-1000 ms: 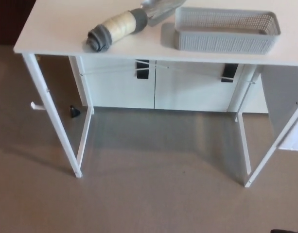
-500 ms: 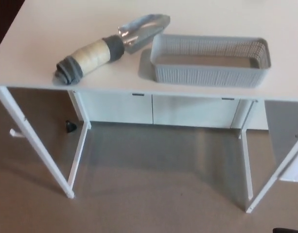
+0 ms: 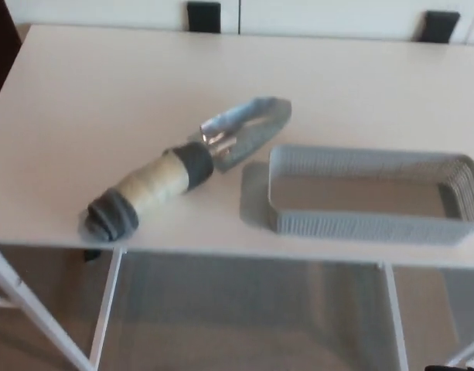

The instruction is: The robot walks towards a desk on which a shovel is kept on the left hand side and a container is kept on the right hand side. The robot picks up the shovel using its left hand and places it in the container.

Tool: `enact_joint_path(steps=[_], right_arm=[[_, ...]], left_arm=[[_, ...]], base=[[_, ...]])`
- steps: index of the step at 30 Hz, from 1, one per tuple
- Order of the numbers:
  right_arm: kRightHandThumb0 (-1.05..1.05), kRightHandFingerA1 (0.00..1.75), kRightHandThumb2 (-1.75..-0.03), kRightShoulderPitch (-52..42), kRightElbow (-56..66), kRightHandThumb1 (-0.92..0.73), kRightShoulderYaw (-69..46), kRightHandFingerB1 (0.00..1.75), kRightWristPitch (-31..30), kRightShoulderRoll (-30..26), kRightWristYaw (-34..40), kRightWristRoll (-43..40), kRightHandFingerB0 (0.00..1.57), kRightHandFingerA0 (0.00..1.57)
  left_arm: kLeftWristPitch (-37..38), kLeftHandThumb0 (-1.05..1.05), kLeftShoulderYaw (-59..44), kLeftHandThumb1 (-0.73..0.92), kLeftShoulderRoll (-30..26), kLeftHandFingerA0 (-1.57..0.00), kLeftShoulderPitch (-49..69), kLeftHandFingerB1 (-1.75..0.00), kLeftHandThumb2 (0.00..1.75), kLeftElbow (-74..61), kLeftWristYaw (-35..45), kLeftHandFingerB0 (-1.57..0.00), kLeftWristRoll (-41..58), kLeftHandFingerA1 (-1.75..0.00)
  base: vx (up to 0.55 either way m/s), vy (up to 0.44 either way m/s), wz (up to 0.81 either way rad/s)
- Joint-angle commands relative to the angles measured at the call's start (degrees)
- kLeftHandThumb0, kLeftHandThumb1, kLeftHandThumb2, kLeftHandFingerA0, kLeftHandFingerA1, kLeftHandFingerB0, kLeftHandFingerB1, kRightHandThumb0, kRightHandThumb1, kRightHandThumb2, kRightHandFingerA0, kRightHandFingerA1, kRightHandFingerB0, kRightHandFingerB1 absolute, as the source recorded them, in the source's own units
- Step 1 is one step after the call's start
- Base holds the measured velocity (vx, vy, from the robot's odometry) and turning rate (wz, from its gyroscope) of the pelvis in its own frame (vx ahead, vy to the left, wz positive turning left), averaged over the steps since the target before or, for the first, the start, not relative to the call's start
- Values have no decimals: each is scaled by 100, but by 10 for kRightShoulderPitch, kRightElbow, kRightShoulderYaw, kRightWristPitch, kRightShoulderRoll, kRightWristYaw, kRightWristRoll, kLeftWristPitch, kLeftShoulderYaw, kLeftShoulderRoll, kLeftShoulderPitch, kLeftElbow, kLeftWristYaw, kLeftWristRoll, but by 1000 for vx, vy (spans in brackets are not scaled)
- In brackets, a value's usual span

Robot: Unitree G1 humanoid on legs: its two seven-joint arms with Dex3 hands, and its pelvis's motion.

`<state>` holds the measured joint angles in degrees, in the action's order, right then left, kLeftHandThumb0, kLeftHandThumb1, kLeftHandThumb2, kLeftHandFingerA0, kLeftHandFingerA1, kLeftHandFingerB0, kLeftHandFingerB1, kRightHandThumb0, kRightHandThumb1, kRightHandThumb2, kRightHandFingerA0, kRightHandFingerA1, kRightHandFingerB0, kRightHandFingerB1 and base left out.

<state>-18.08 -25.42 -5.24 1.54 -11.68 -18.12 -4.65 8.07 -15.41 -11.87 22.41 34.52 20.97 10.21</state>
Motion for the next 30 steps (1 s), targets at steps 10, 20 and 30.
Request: enact_joint_path(steps=[10,20,30], right_arm=[[-26,56,-54,-43,41,-48,2,47,1,-13,15,11,44,71],[-35,59,-53,-126,113,-45,17,49,-31,-36,23,41,41,70],[-35,60,-53,-131,129,-46,30,49,-43,-42,20,45,40,66]], left_arm=[[45,-57,-8,49,2,-31,43,-44,83,2,2,-22,0,-49],[67,-56,-9,49,5,-32,69,-45,84,21,8,-22,1,-50],[72,-56,-9,50,6,-32,81,-45,84,19,8,-21,2,-50]], base=[[304,-257,23],[77,122,-19],[-195,7,-2]])
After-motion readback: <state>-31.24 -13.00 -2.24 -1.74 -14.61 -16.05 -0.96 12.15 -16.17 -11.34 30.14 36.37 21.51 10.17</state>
